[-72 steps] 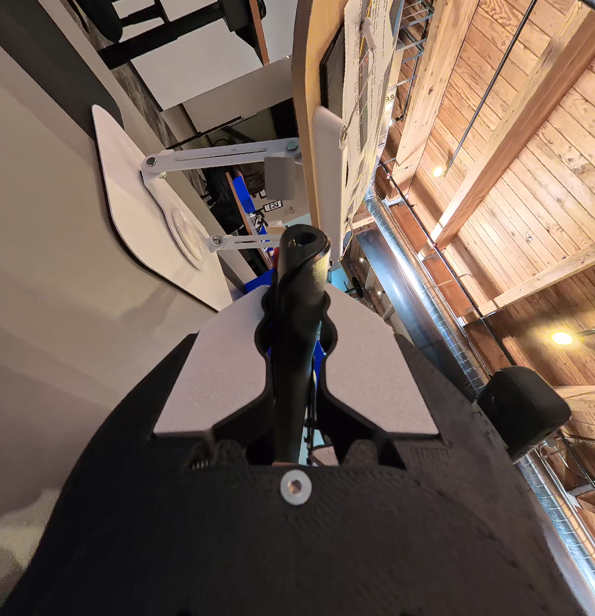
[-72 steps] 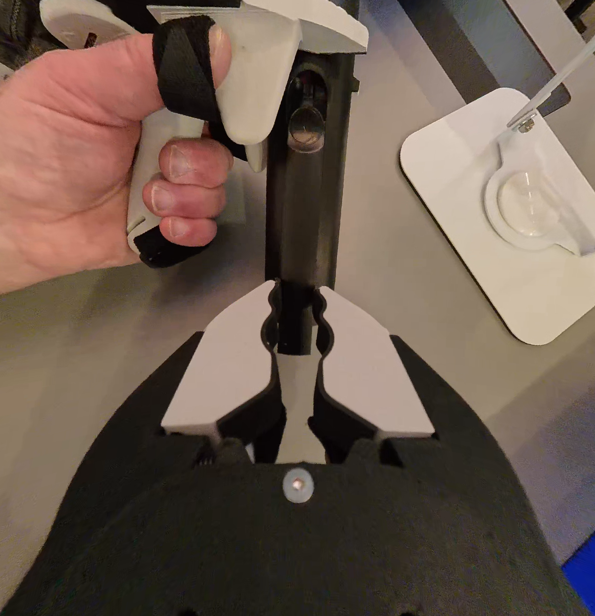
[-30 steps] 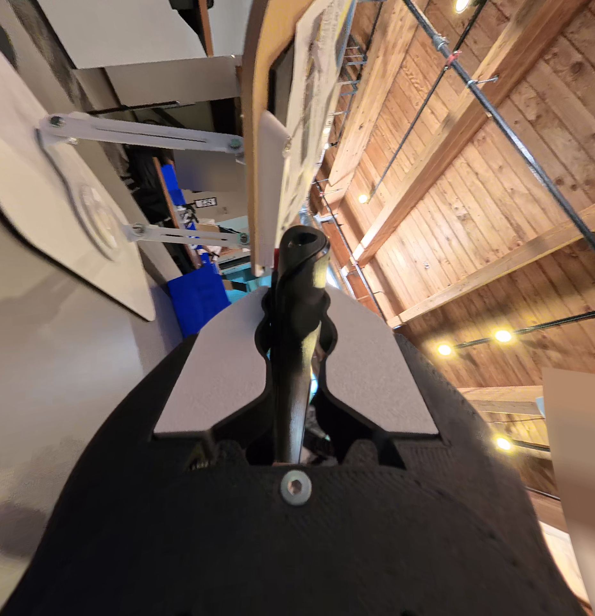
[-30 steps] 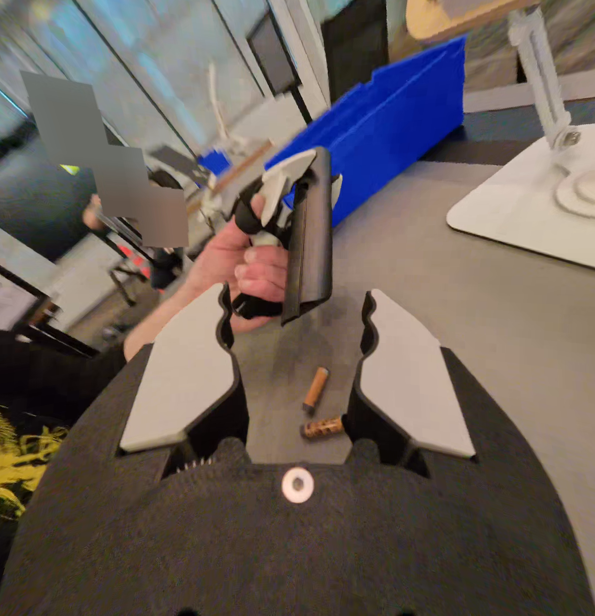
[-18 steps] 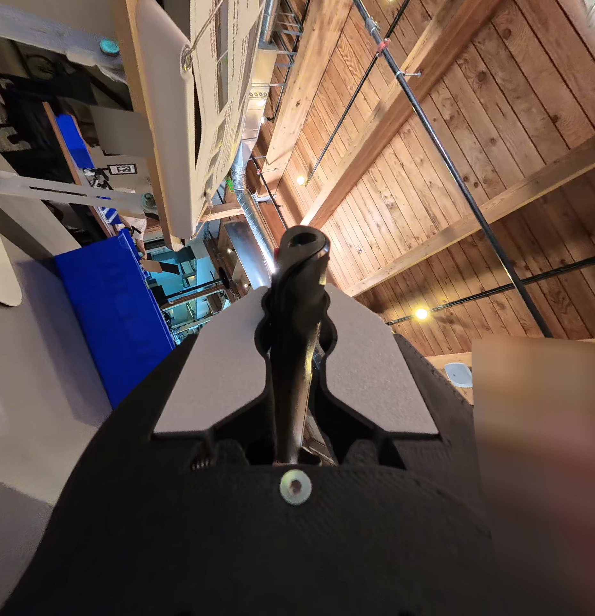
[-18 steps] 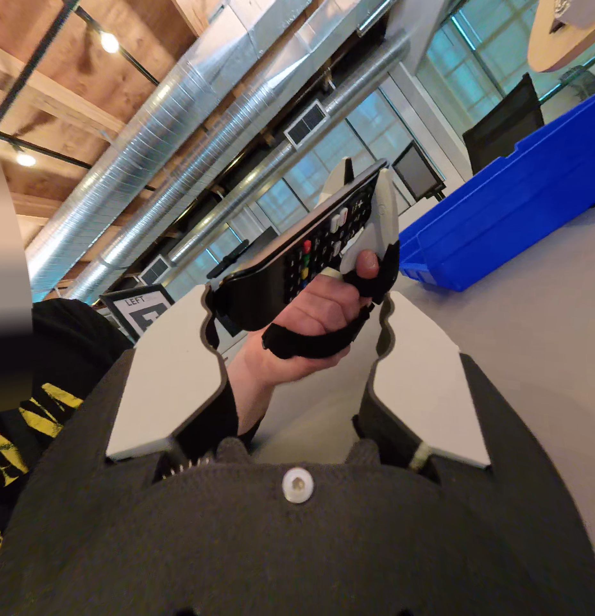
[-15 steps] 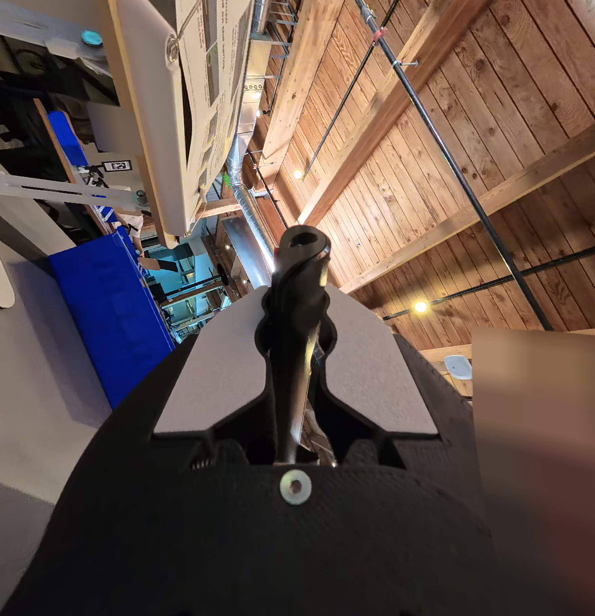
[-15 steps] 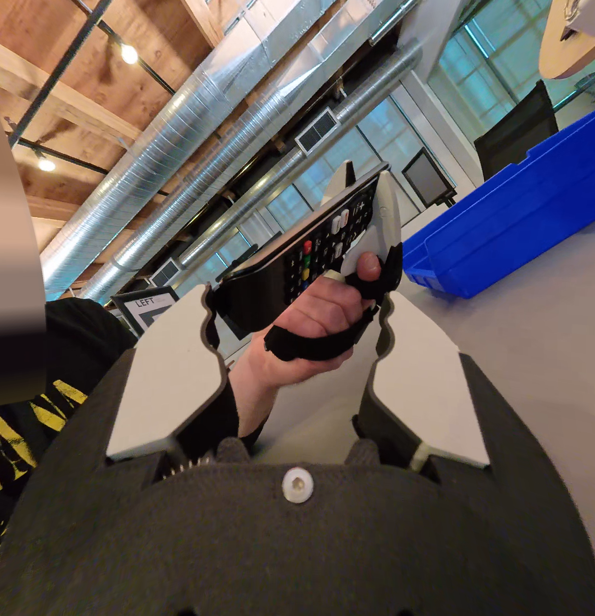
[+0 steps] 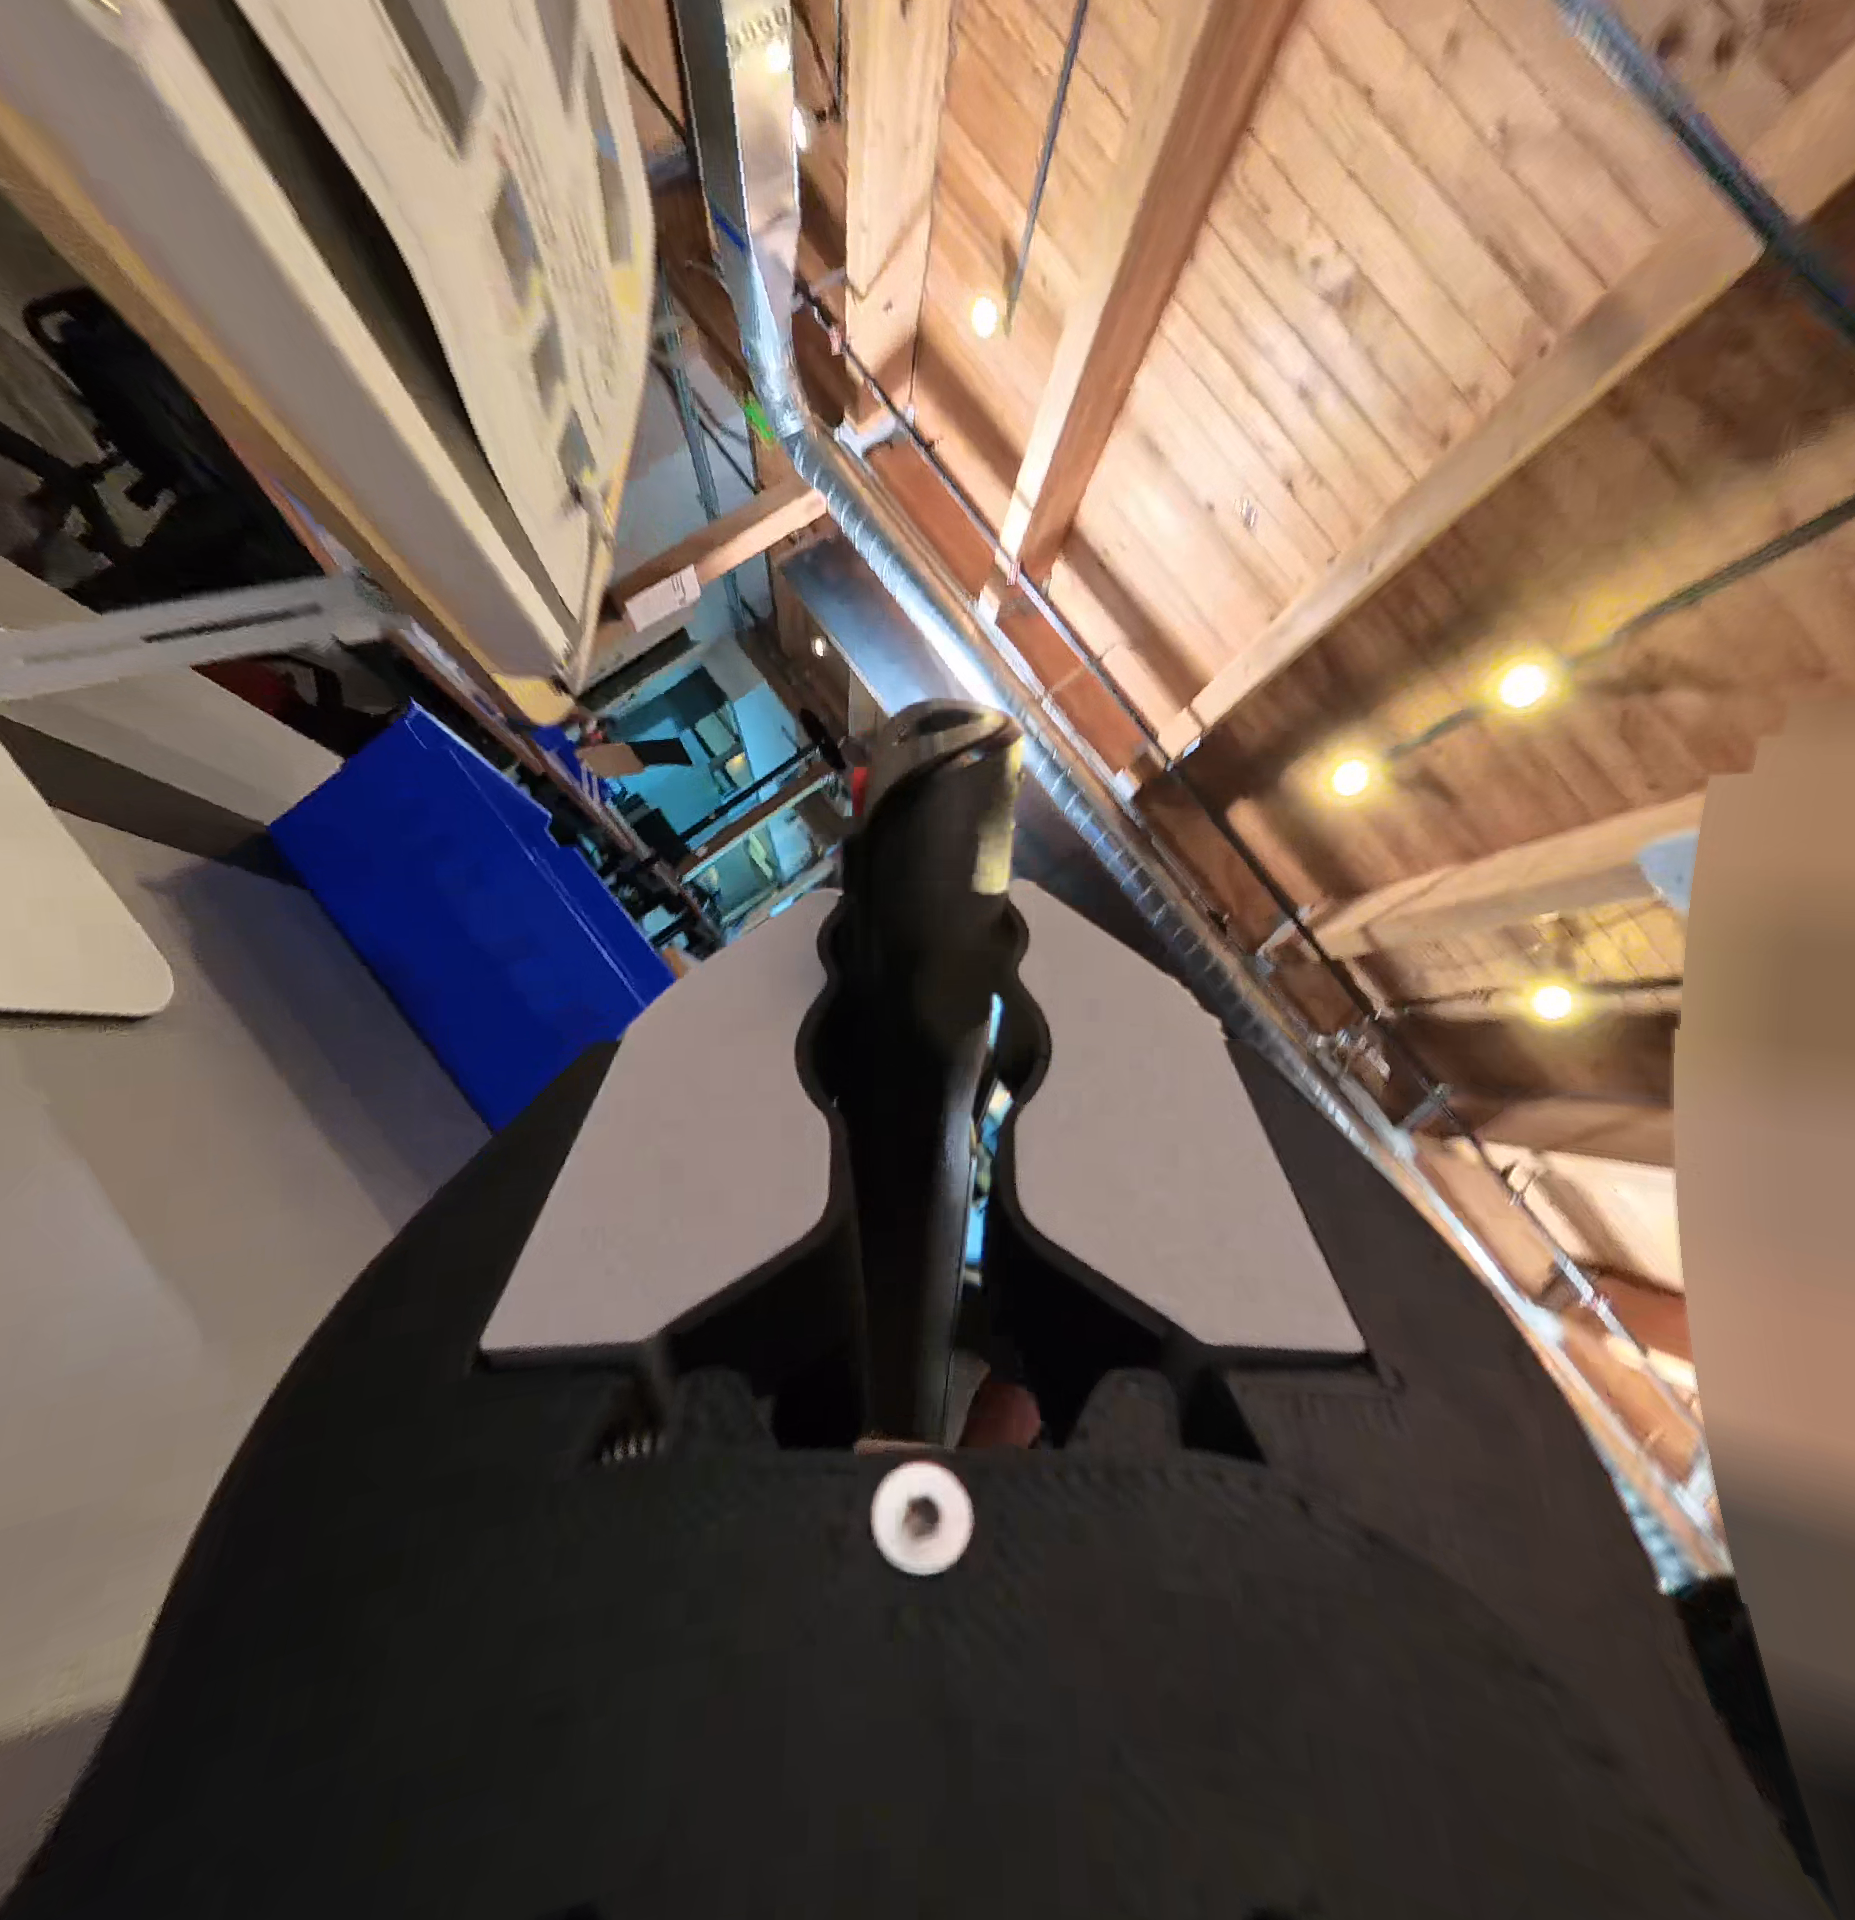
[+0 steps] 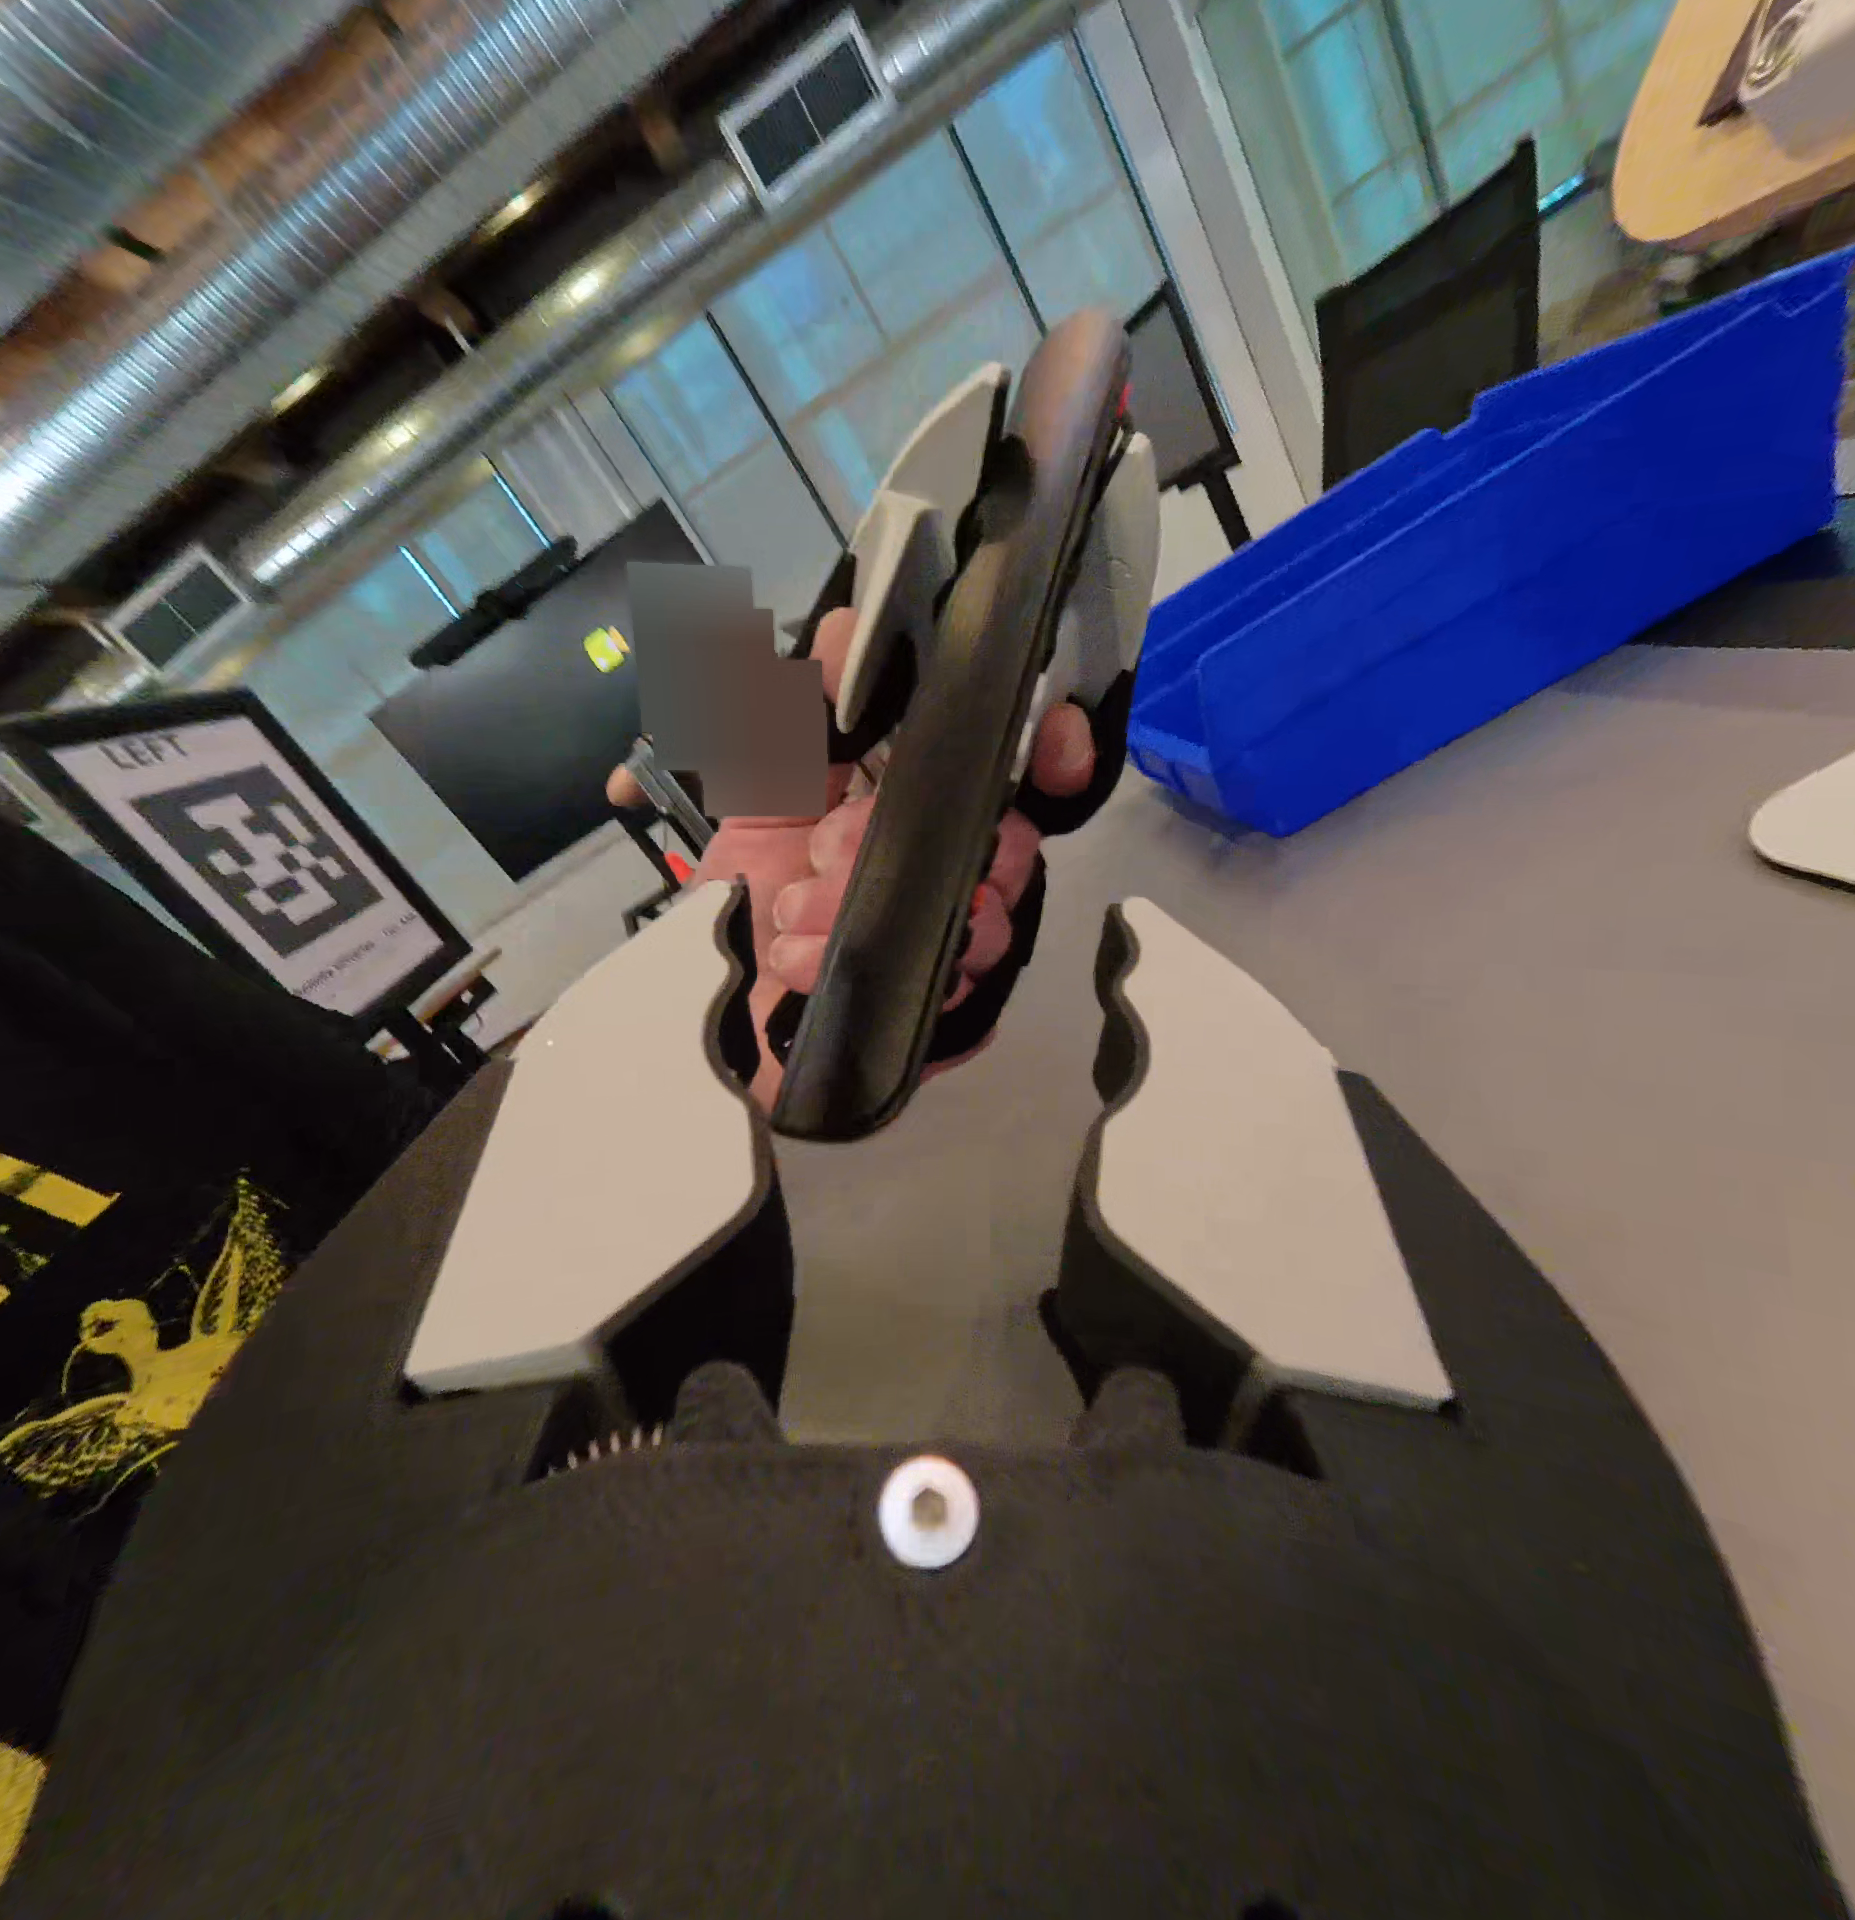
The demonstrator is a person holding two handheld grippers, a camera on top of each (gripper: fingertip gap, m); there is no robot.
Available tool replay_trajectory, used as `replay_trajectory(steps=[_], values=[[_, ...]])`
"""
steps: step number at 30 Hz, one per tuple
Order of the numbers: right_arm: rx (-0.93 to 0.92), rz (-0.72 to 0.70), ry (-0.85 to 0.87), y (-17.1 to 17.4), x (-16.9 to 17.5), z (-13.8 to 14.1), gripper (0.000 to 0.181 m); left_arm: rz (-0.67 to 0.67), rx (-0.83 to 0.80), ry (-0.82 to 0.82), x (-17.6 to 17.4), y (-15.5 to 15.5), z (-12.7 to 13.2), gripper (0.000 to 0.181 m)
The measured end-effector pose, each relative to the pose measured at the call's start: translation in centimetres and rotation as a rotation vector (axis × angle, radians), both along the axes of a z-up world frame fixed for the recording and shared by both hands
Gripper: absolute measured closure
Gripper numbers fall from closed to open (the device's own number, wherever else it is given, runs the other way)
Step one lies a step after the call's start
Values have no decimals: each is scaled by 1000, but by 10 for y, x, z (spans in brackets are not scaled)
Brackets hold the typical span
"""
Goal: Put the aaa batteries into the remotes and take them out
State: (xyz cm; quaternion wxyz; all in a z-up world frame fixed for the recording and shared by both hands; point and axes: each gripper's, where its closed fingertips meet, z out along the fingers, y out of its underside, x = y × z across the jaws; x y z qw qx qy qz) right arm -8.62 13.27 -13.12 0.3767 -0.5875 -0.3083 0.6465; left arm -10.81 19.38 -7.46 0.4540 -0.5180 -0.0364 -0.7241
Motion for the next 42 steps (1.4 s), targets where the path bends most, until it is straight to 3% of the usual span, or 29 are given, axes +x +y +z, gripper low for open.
replay_trajectory(steps=[4, 6, 11, 14, 17, 21, 24, 27, 31, 35, 36, 38, 40, 42], values=[[4, 70, -248, -11, -4, -11, 141, -71, 45, 122, 37, -14, -4, 156], [28, 91, -295, -19, -4, -12, 153, -120, 78, 147, 51, -23, -2, 155], [-19, 92, -237, -28, 9, -1, 156, -159, 169, 194, 66, -36, 9, 153], [-46, 56, -219, -25, 32, 11, 156, -138, 181, 188, 61, -35, 14, 140], [-26, -108, -317, 2, 81, 21, 156, -90, 202, 278, 46, -31, 8, 149], [-48, -448, -534, 73, 194, 26, 156, 11, 246, 516, 13, -20, -18, 181], [-139, -637, -758, 121, 276, 3, 156, 76, 227, 682, -20, -6, -50, 181], [-258, -676, -951, 149, 320, -38, 155, 134, 180, 731, -48, 7, -69, 181], [-417, -607, -1054, 162, 332, -88, 154, 139, 149, 697, -53, 12, -74, 181], [-428, -562, -1219, 164, 339, -108, 153, 117, 137, 704, -50, 13, -80, 181], [-453, -554, -1235, 163, 340, -110, 138, 113, 133, 703, -51, 14, -81, 181], [-449, -540, -1234, 160, 339, -102, 115, 120, 130, 698, -54, 15, -80, 181], [-327, -629, -1289, 159, 342, -77, 118, 134, 126, 696, -58, 16, -79, 181], [-130, -655, -1242, 147, 309, -36, 131, 146, 116, 687, -63, 19, -79, 181]])
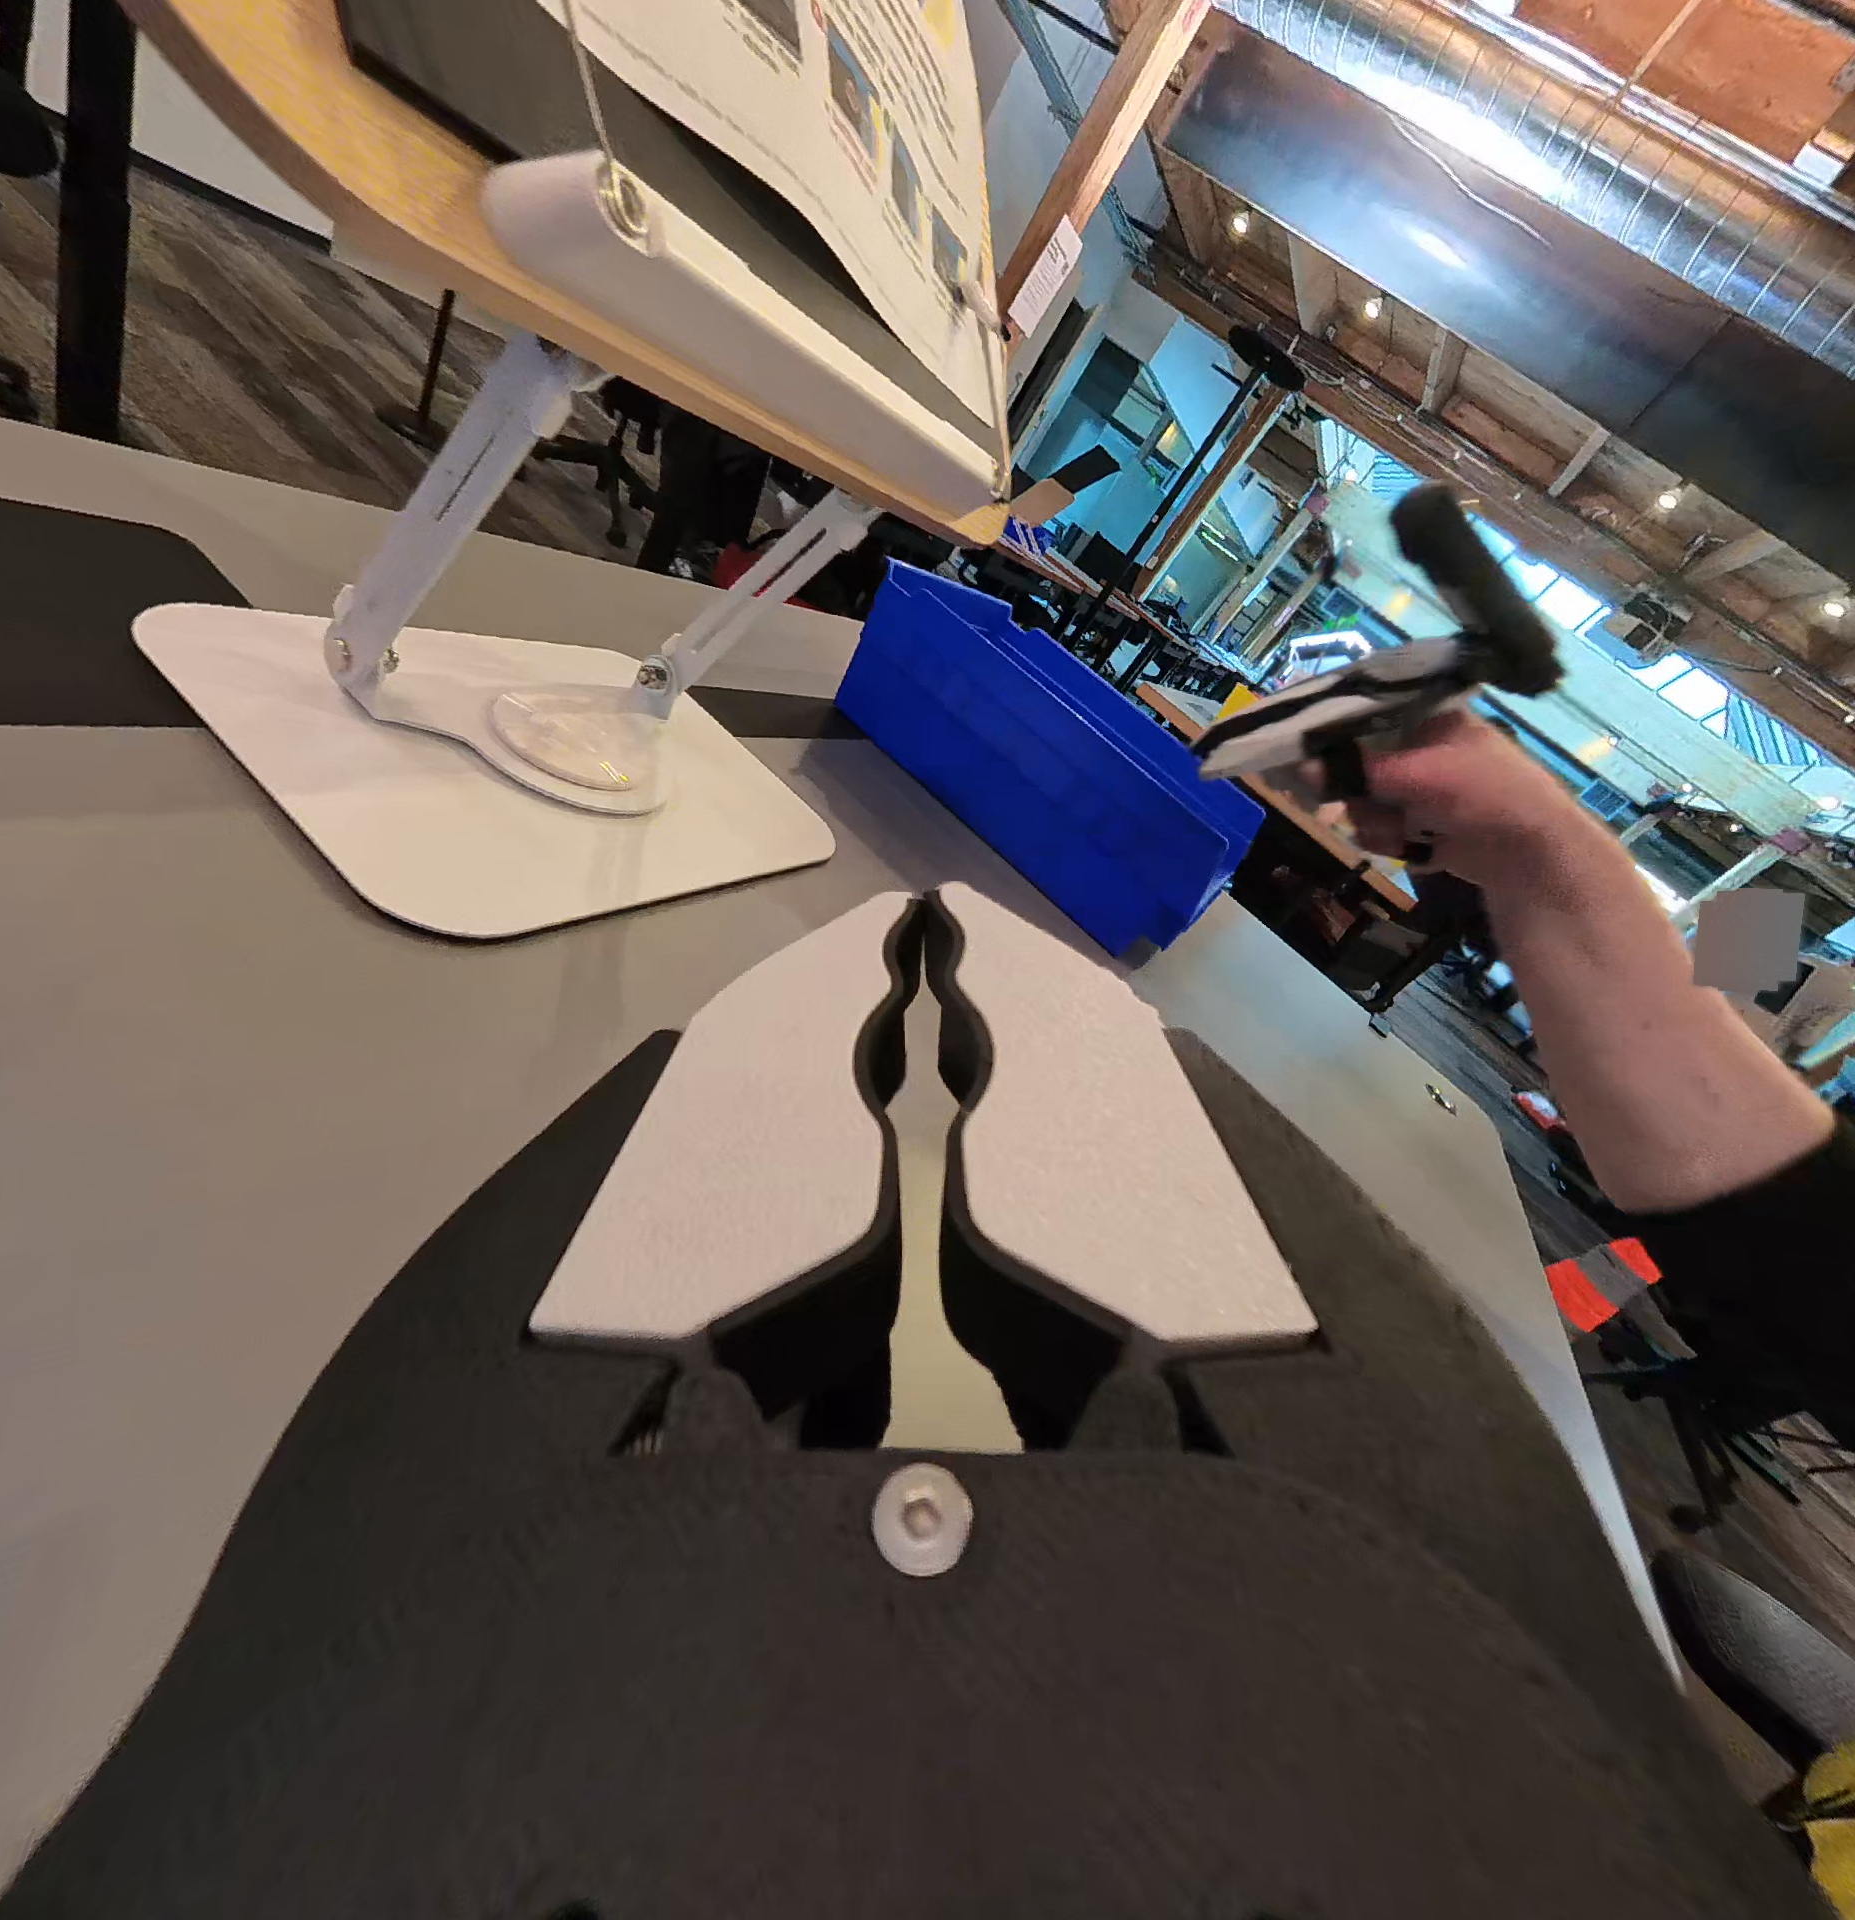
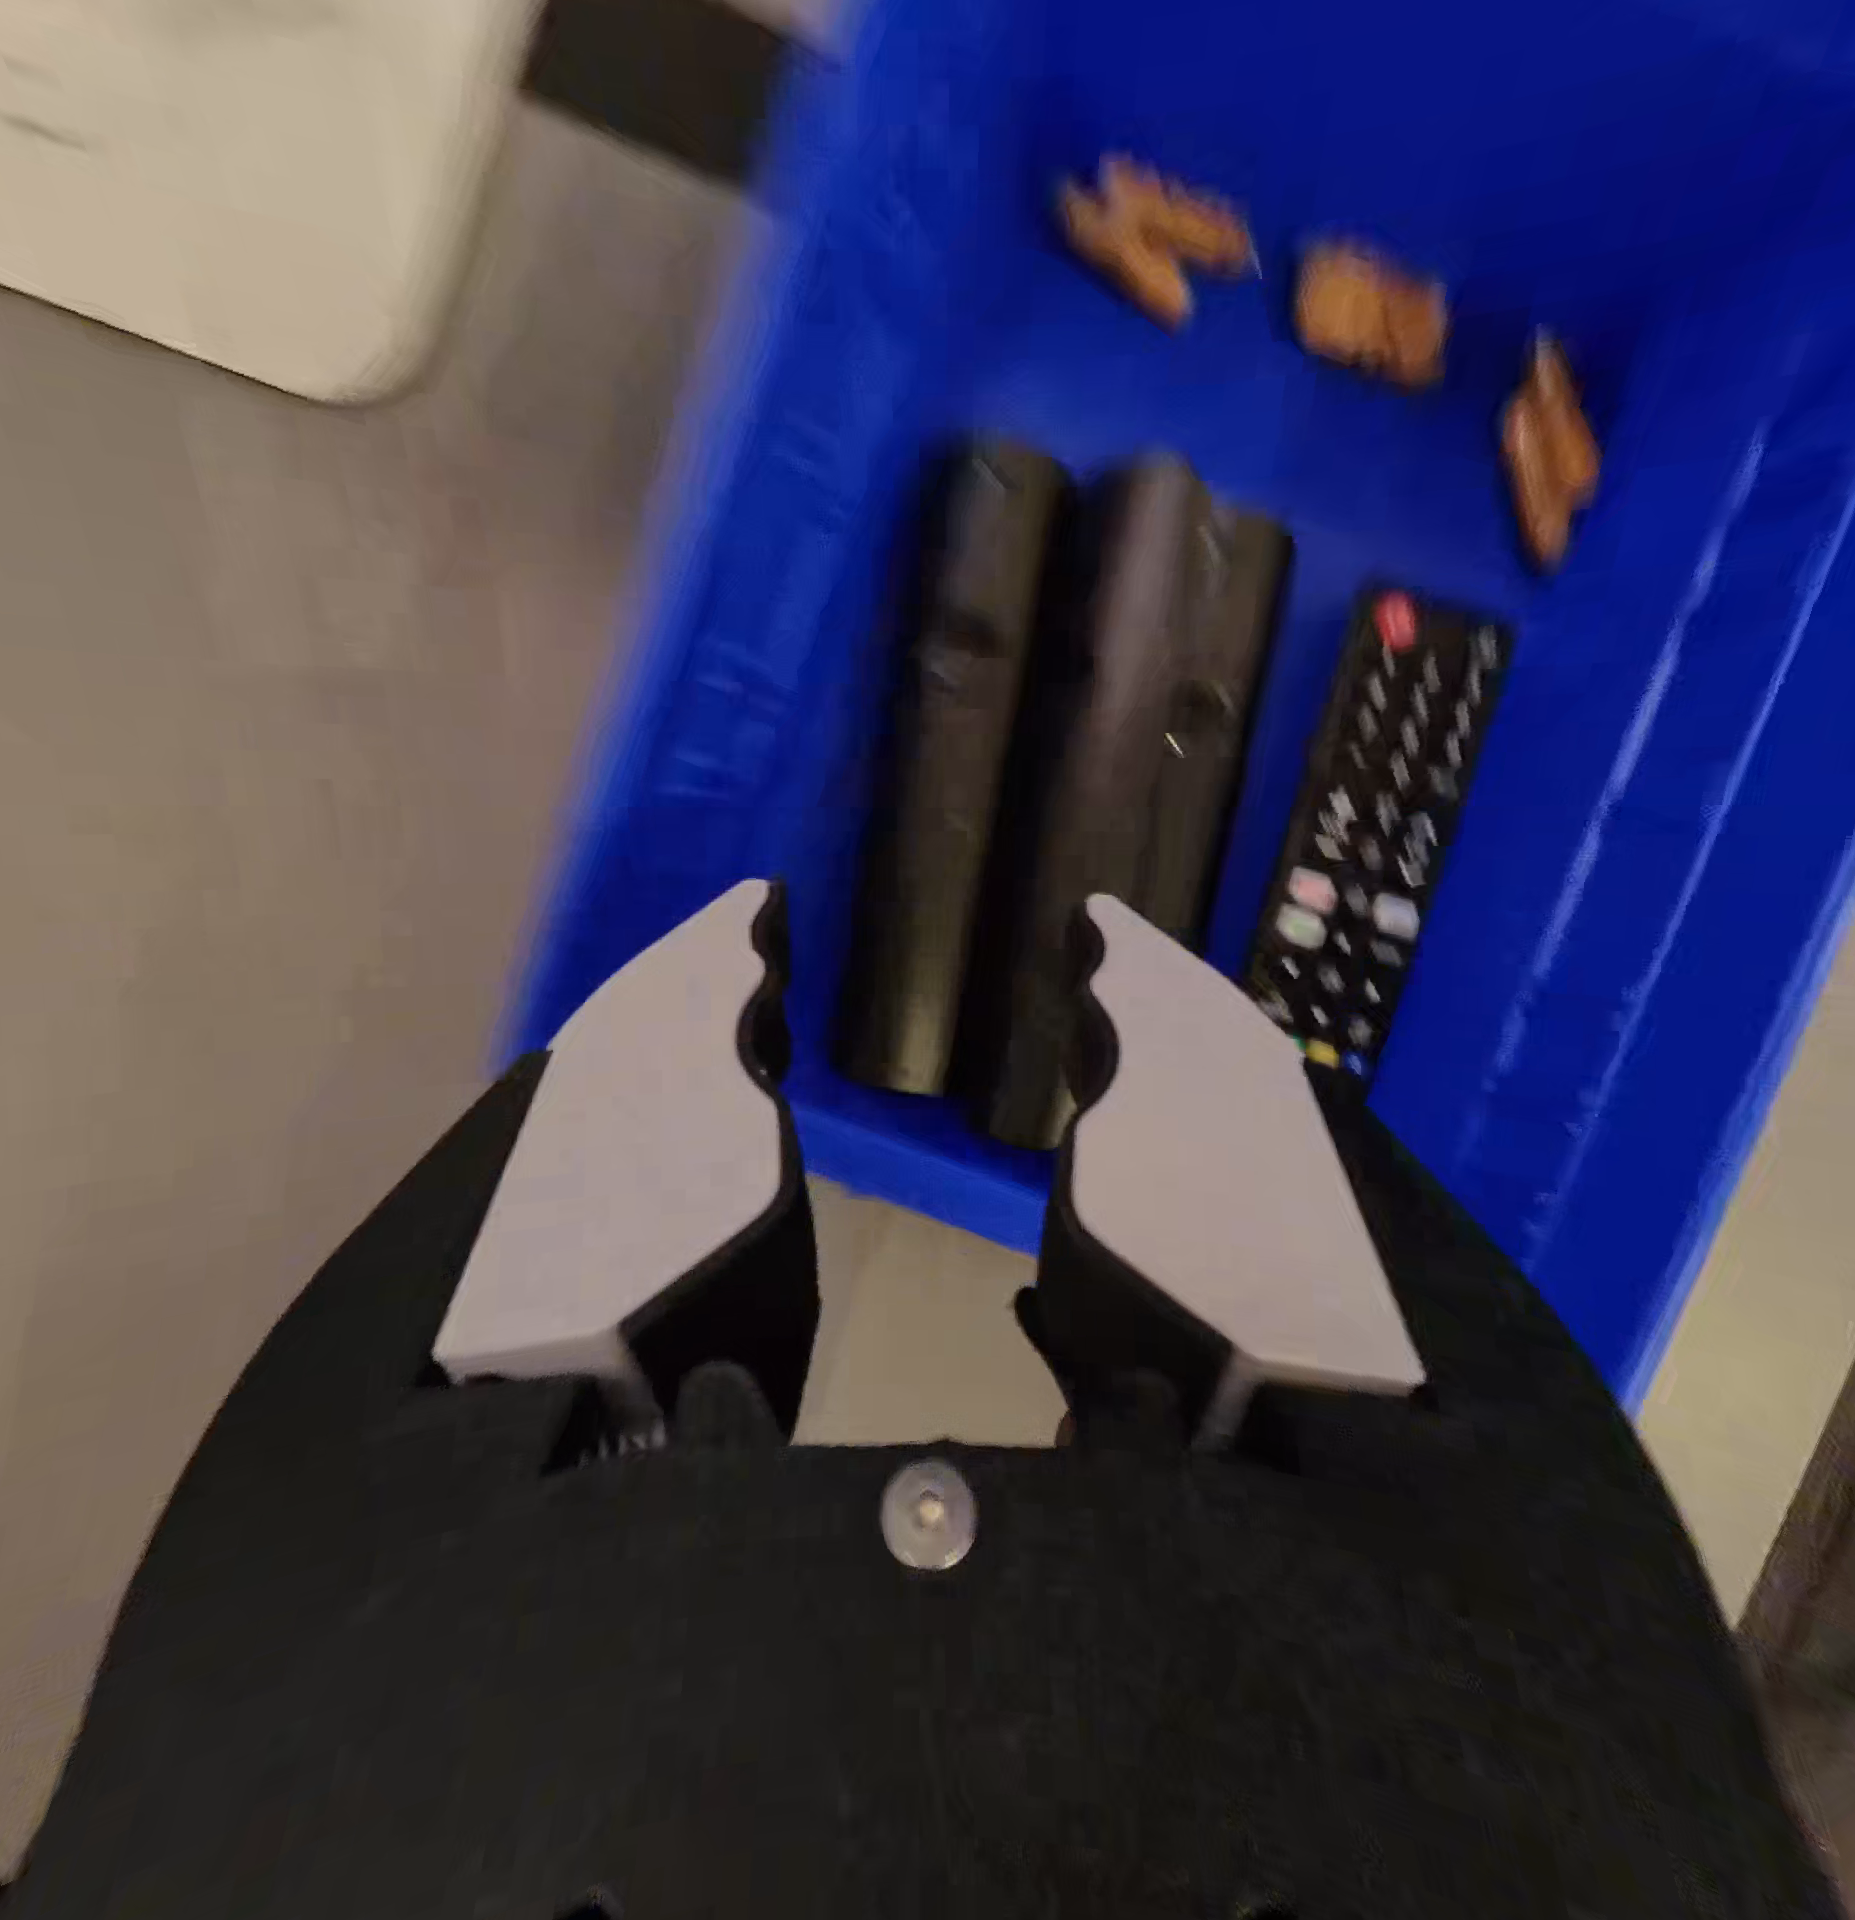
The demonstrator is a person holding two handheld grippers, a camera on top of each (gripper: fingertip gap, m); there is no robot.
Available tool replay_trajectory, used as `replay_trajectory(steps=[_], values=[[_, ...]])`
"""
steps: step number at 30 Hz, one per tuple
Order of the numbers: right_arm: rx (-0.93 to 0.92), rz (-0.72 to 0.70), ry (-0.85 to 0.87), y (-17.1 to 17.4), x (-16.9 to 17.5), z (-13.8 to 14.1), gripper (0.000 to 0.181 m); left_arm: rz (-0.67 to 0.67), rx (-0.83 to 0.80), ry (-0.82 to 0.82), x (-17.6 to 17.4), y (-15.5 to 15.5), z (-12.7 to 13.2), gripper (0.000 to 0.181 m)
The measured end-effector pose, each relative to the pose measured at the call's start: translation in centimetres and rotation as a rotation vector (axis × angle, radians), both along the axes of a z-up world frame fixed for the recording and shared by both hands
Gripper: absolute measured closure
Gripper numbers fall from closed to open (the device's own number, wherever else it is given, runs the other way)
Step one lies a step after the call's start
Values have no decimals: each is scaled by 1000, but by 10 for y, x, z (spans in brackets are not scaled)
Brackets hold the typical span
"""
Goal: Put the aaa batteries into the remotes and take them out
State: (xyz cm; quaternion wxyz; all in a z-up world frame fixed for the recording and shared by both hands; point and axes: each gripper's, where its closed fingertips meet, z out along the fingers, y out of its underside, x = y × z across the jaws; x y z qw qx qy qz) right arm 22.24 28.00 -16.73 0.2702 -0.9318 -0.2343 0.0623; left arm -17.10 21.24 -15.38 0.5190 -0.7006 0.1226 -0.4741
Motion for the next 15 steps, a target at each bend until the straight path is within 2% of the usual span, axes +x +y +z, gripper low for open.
replay_trajectory(steps=[1, 3, 5, 7, 9, 11, 15], values=[[44, 89, -2, -15, -29, 15, 134, 4, -4, -9, -2, 1, 0, 181], [45, 416, -10, -64, -108, 19, 137, 15, -12, -18, -5, 3, -2, 181], [99, 800, -59, -114, -184, 2, 141, 20, -19, -29, -8, 4, -2, 180], [75, 1101, -160, -155, -231, -36, 137, 24, -18, -33, -9, 3, -2, 180], [44, 1287, -269, -172, -251, -68, 138, 27, -16, -27, -10, 2, -3, 179], [56, 1411, -304, -176, -264, -85, 144, 30, -13, -39, -11, 2, 0, 179], [-10, 1520, -341, -169, -268, -107, 156, 23, -3, -38, -11, 1, 3, 179]])
